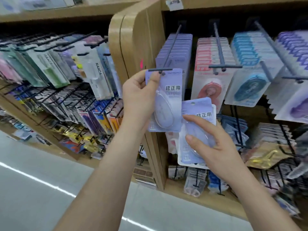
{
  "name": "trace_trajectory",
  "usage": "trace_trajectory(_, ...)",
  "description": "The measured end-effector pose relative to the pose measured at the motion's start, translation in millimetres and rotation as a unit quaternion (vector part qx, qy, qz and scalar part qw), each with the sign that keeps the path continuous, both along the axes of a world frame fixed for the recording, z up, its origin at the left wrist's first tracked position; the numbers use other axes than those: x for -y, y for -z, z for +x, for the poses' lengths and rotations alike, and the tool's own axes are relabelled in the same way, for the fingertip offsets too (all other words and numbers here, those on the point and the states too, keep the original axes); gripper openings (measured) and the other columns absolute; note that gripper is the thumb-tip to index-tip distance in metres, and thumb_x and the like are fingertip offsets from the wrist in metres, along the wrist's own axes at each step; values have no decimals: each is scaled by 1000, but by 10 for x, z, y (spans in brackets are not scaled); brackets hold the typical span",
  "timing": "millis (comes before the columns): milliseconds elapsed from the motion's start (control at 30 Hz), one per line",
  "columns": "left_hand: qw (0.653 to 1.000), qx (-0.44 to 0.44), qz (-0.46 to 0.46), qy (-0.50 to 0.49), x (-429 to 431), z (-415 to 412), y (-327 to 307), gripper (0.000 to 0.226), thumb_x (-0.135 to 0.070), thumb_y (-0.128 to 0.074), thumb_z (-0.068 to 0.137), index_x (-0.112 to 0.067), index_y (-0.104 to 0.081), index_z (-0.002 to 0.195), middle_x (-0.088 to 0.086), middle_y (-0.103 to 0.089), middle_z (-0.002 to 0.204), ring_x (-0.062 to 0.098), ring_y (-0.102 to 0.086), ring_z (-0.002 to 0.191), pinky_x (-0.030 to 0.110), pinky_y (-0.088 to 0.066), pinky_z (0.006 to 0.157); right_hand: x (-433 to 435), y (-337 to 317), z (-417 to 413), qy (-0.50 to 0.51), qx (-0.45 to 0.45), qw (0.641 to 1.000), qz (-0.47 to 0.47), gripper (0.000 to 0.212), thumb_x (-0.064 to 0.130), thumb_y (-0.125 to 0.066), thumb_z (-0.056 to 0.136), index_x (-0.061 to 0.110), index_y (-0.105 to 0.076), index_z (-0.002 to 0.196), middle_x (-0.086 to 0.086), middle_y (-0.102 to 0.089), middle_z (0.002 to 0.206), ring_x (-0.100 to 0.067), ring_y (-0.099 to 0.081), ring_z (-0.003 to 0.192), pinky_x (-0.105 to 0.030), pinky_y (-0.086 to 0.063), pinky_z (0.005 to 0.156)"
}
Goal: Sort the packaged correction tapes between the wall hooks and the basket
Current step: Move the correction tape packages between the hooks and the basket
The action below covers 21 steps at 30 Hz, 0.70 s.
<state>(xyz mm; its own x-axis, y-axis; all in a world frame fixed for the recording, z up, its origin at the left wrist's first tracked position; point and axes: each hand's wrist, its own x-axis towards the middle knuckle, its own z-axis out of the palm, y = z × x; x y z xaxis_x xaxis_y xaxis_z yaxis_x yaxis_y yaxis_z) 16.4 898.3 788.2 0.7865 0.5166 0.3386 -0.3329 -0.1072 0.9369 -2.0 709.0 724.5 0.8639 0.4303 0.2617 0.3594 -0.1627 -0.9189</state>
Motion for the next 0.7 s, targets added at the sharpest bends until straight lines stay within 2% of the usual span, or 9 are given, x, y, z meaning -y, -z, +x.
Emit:
trace_trajectory(167,999,-30,32,-7,28,79,14,21,-14,-50,103,-18,-66,90,-16,-66,66,-2,-57,62,18,-46,59,21,-45,-81,49,5,999,-4,37,27,-68,91,51,-63,119,6,-54,137,12,-47,121,1,-31,93)
trace_trajectory(233,998,-50,31,1,54,61,4,15,-16,-51,102,-12,-64,110,-21,-67,70,-5,-59,68,16,-47,66,32,-68,-112,66,15,998,0,37,27,-69,91,48,-62,120,8,-54,136,15,-47,119,2,-31,92)
trace_trajectory(333,995,-43,62,57,60,-158,128,50,-17,-63,96,-17,-40,140,-27,-69,97,-4,-66,93,19,-52,82,34,-79,-123,83,7,996,17,42,28,-69,88,50,-58,123,13,-51,139,20,-43,121,4,-30,93)
trace_trajectory(400,991,-52,103,63,59,-320,271,69,-11,-73,88,-32,-34,142,-21,-68,109,8,-66,102,34,-56,89,43,-66,-109,90,7,996,24,52,32,-70,86,54,-51,129,22,-46,142,20,-39,126,3,-28,97)
trace_trajectory(467,991,-67,111,37,48,-338,386,66,-15,-76,85,-48,-43,132,-4,-68,115,19,-66,106,47,-54,92,41,-44,-95,99,25,995,23,61,30,-74,86,55,-42,133,40,-42,137,23,-35,126,4,-27,96)
trace_trajectory(500,991,-73,114,20,45,-313,410,61,-18,-76,85,-51,-47,127,-3,-66,121,19,-64,112,48,-52,96,38,-39,-93,103,34,994,27,66,26,-72,83,53,-39,133,49,-40,132,25,-35,124,5,-26,95)
trace_trajectory(567,988,-79,131,-17,60,-244,397,58,-20,-76,85,-51,-51,128,-25,-60,128,1,-55,123,37,-48,105,36,-36,-88,113,56,991,36,71,19,-70,78,46,-35,134,55,-37,126,27,-36,121,5,-26,94)
trace_trajectory(633,980,-92,171,-50,94,-153,350,59,-24,-75,87,-44,-50,136,-41,-54,120,-17,-52,112,21,-46,102,25,-40,-88,122,76,989,41,73,16,-70,77,41,-33,135,55,-35,127,27,-35,122,4,-26,96)
trace_trajectory(700,963,-120,229,-74,121,-52,336,62,-31,-71,89,-43,-43,143,-25,-64,117,-2,-62,100,29,-52,93,4,-37,-71,125,72,988,58,75,17,-71,77,40,-33,137,52,-36,129,22,-37,125,1,-28,99)
